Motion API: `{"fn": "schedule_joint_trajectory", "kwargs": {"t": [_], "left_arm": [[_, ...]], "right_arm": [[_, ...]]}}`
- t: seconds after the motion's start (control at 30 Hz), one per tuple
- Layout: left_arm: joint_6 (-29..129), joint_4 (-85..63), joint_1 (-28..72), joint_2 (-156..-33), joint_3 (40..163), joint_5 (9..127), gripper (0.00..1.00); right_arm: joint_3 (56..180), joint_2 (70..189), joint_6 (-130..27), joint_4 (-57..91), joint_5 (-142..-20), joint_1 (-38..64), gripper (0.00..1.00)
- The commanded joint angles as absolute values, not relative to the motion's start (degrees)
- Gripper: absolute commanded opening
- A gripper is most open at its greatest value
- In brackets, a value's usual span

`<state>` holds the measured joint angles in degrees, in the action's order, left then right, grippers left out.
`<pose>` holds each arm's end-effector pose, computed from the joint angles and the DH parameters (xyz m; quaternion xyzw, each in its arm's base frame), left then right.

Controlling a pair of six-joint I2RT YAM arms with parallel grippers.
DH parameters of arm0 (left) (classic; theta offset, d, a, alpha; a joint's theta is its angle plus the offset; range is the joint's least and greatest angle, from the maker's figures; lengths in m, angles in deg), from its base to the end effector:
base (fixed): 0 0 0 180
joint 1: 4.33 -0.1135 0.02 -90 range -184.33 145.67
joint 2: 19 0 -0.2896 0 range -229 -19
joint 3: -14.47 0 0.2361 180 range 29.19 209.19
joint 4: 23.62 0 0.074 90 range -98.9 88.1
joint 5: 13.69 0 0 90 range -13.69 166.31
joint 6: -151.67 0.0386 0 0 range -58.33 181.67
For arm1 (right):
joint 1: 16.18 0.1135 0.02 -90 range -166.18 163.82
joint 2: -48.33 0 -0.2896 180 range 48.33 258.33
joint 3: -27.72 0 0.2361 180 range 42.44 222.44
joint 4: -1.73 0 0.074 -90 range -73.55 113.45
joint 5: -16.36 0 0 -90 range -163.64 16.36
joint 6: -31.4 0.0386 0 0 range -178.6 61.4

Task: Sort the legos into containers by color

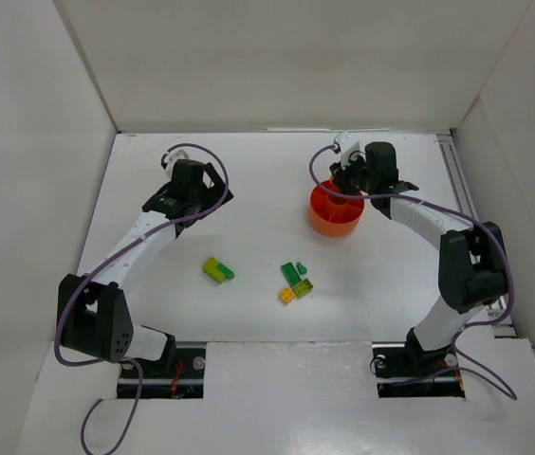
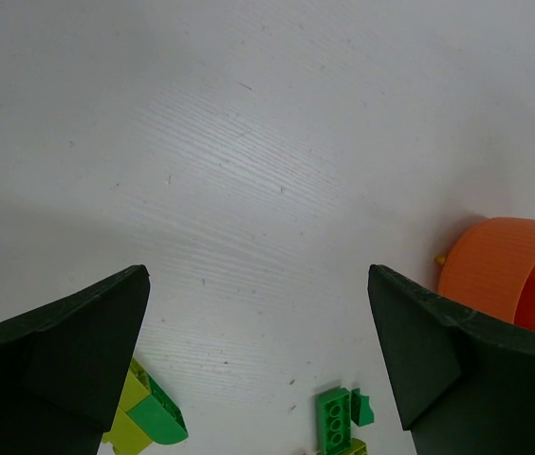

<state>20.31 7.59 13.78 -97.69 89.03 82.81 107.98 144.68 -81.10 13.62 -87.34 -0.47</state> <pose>0.2773 -0.0861 0.3155 -0.2042 0.8635 -0.1836 0.4230 0.3608 0.1110 0.2836 -0.3366 0.7840 0.0718 0.5167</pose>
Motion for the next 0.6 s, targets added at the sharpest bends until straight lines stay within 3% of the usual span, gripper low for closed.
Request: {"fn": "schedule_joint_trajectory", "kwargs": {"t": [0.0,0.17,0.33,0.47,0.57], "left_arm": [[20.9,7.3,13.4,-97.0,91.4,82.8,0.99],[20.9,7.3,13.4,-97.0,91.4,82.8,0.99],[20.9,7.3,13.4,-96.4,91.4,82.8,0.99],[20.9,7.3,13.4,-96.4,91.4,82.8,0.99],[20.9,7.3,13.4,-96.4,91.4,82.8,0.99]], "right_arm": [[109.9,144.3,-81.5,11.4,-87.9,-1.0,0.44],[110.6,143.8,-81.5,12.4,-87.9,-1.0,0.53],[110.6,142.5,-82.1,12.9,-89.7,-1.0,0.53],[110.6,142.5,-82.1,12.9,-91.6,-1.0,0.31],[110.6,142.5,-82.1,12.9,-92.9,-1.0,0.26]]}}
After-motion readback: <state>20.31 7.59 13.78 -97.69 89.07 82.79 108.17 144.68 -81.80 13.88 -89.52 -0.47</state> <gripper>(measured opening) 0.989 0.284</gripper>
